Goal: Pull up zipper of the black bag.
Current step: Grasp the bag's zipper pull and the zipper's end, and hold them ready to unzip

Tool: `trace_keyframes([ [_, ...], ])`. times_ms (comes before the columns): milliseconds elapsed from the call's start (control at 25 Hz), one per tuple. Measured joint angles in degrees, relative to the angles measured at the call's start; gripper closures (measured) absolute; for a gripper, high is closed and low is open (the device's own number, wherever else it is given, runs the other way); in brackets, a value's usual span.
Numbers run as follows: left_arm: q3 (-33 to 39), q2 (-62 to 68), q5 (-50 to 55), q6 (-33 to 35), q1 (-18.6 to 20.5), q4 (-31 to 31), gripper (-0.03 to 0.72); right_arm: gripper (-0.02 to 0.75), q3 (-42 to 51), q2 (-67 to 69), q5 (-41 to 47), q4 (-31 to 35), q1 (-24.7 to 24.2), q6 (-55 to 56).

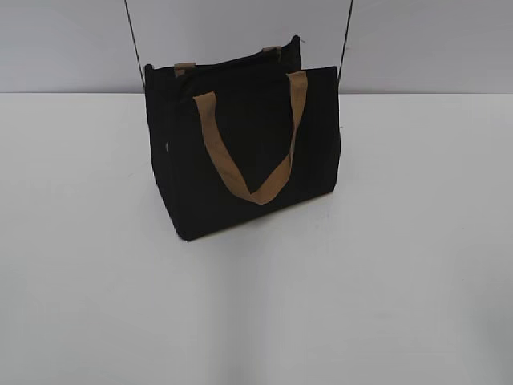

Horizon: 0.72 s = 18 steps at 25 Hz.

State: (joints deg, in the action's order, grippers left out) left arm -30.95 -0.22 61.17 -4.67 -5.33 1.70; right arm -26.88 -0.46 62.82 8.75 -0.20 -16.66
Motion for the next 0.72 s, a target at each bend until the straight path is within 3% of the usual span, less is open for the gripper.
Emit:
trace_keyframes([
  [720,0.00,0.00,0.00,0.00,0.00,0.00,0.585,0.370,0.00,0.00,0.00,0.00,0.00,0.00],
])
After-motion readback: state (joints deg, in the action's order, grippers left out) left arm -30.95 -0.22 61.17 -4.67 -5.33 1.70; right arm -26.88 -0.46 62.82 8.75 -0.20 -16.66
